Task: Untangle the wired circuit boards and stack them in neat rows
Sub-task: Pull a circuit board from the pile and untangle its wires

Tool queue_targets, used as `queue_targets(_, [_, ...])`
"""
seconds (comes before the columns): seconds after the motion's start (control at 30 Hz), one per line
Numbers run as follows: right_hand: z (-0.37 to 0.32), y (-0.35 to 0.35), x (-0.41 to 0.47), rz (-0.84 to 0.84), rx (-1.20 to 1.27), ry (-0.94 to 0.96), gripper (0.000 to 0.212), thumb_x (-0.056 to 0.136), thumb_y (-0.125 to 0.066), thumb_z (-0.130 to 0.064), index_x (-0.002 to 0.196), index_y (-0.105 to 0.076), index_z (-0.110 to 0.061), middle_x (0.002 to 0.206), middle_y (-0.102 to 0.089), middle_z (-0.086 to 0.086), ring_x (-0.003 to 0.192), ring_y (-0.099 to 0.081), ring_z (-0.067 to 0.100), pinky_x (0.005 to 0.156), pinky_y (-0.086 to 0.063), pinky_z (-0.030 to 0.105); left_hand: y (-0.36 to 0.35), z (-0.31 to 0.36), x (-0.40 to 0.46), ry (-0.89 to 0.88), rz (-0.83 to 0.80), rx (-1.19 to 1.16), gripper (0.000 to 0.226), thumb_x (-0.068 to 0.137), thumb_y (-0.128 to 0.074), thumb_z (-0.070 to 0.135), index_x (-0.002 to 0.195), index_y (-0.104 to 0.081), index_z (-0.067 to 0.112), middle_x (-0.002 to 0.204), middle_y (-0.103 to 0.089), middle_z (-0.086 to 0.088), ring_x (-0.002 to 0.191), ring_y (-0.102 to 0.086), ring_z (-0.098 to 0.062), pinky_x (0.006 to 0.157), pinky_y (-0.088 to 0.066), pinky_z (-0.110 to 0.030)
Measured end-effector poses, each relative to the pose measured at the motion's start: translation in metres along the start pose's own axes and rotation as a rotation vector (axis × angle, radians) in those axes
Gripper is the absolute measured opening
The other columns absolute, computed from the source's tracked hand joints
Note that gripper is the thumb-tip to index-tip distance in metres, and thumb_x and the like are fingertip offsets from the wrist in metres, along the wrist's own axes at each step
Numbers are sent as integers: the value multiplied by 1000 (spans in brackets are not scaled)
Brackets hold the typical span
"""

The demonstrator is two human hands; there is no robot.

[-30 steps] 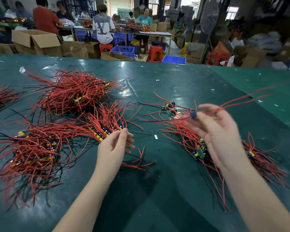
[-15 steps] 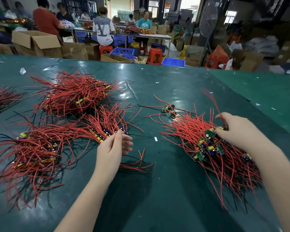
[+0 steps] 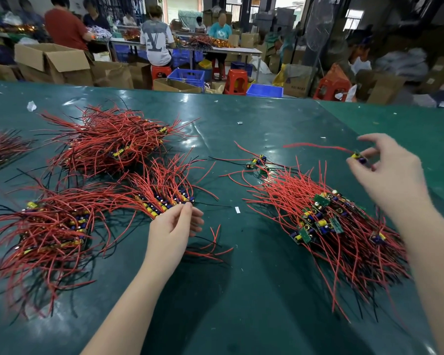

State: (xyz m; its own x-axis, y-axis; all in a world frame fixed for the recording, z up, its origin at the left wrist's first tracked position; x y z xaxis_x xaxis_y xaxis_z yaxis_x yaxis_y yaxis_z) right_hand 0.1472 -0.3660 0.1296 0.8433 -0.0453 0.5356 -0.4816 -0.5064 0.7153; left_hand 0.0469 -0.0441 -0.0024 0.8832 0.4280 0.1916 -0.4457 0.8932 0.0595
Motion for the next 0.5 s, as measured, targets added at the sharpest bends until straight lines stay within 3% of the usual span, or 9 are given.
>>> queue_targets(0.17, [18,-37,-20,-170,-262,15,30,91,-60,-22,120,-63,-18,110,-66,10,99,-62,34,87,-52,46,1,1,-1,5,-8,15,36,102,-43,20,78,-69,12,71,-71,-2,63,-66,-14,56,-49,-19])
queue_targets(0.37, [30,-59,-53,-8,-270,64,25,95,-55,-19,115,-70,-15,103,-65,6,80,-65,36,62,-53,41,2,1,0,-3,-7,36,36,102,-44,19,77,-69,12,70,-70,-1,63,-65,-12,57,-48,-16])
queue_targets(0.5, [36,-52,-58,11,-243,105,25,92,-60,-21,113,-71,-22,98,-58,9,68,-61,37,59,-50,42,6,1,0,-9,-14,106,34,101,-45,20,77,-69,18,73,-71,2,65,-66,-10,61,-48,-17])
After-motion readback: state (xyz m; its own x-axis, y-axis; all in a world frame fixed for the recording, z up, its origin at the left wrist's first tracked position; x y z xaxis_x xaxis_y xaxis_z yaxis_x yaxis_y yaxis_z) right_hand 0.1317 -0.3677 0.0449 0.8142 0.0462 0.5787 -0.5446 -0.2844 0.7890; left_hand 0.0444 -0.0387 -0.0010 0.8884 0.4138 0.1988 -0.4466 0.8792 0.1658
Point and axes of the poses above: each hand's wrist, its own x-axis towards the middle knuckle, its own y-axis out of the back of the hand, z = x × y, the point moved 2 cm from there along x, towards the middle knuckle
